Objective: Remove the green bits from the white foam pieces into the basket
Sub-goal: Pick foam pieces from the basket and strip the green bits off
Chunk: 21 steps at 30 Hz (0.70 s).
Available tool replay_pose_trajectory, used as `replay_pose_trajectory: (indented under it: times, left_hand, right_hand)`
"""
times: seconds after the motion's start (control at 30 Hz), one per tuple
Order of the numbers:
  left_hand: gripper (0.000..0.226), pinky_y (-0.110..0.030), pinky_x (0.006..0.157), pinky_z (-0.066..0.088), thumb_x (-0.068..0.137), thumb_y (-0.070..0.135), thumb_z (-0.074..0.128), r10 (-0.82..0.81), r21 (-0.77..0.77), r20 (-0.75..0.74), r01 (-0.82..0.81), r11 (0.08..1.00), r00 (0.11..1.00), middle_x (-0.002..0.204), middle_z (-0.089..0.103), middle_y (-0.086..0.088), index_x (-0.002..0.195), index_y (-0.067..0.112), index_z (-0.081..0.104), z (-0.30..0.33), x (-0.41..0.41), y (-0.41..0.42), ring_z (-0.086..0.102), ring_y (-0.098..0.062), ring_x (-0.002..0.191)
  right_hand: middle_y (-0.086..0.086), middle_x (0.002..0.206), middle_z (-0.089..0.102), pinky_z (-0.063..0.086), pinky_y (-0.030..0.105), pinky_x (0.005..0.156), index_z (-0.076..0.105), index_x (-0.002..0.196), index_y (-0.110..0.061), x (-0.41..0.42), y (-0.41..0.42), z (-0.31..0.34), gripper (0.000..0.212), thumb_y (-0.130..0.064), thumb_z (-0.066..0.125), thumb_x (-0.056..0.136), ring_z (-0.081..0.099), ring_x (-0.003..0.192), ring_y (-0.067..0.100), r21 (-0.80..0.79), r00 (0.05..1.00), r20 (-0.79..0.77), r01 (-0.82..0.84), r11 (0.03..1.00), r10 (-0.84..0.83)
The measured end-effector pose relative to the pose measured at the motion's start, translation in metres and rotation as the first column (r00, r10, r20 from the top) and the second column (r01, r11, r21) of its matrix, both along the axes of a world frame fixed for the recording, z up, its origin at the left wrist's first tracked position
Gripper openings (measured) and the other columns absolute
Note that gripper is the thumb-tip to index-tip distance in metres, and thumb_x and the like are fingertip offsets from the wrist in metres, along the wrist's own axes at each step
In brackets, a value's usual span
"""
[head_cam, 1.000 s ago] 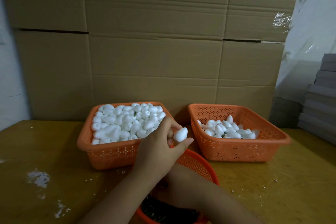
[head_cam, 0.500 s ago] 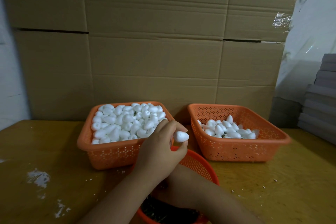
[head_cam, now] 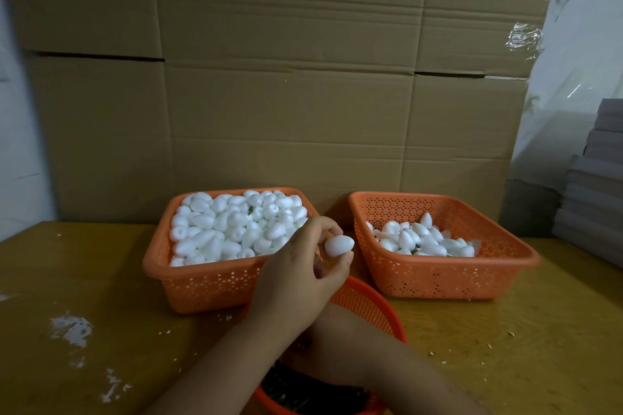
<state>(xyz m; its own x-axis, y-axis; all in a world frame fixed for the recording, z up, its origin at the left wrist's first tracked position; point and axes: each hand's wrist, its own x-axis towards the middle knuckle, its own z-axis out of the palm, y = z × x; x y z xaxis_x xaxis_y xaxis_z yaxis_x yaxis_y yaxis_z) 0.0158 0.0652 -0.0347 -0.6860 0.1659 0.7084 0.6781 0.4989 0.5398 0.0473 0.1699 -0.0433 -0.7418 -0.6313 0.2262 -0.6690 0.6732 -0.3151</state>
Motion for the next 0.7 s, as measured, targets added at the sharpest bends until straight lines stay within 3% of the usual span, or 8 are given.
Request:
replay_pose_trajectory:
  times: [0.07,0.23,0.43,0.7]
  left_hand:
    - [0.020,-0.012,0.056,0.044,0.079,0.056,0.051,-0.006,0.000,0.015,0.006,1.000,1.000,0.097,0.058,0.028,0.096,0.049,0.042,-0.0003,-0.0004,-0.0001,0.064,-0.001,0.069]
    - [0.017,-0.035,0.063,0.055,0.085,0.052,0.047,-0.062,0.041,0.053,0.060,0.997,0.997,0.086,0.065,0.017,0.098,0.041,0.044,-0.0022,-0.0010,0.0001,0.066,-0.004,0.063]
    - [0.018,-0.031,0.064,0.054,0.091,0.051,0.037,-0.131,0.148,0.063,0.121,0.982,0.989,0.084,0.071,0.017,0.098,0.037,0.046,0.0001,-0.0018,-0.0013,0.067,-0.007,0.056]
    - [0.004,-0.029,0.062,0.051,0.099,0.037,0.050,-0.096,0.237,0.094,0.072,0.969,0.991,0.078,0.071,0.013,0.096,0.036,0.048,0.0007,-0.0055,-0.0034,0.064,-0.009,0.051]
  right_hand:
    - [0.011,0.123,0.062,0.047,0.037,0.094,0.057,0.129,-0.009,0.0004,-0.0002,0.0008,0.034,-0.021,0.055,0.097,0.058,0.108,0.023,-0.002,1.000,0.002,-0.004,1.000,0.004]
    - [0.012,0.122,0.063,0.047,0.037,0.093,0.058,0.127,-0.007,0.0019,-0.0014,0.0013,0.033,-0.019,0.055,0.096,0.058,0.107,0.023,-0.016,1.000,0.005,-0.011,1.000,0.011]
    - [0.012,0.120,0.064,0.047,0.040,0.092,0.060,0.125,-0.008,0.0011,-0.0008,0.0025,0.034,-0.020,0.059,0.093,0.059,0.107,0.025,-0.006,0.999,0.049,0.007,1.000,-0.007]
    - [0.009,0.116,0.066,0.048,0.039,0.092,0.063,0.122,-0.013,0.0006,0.0006,0.0048,0.030,-0.023,0.058,0.095,0.061,0.104,0.024,0.060,0.985,0.165,0.047,0.997,-0.056]
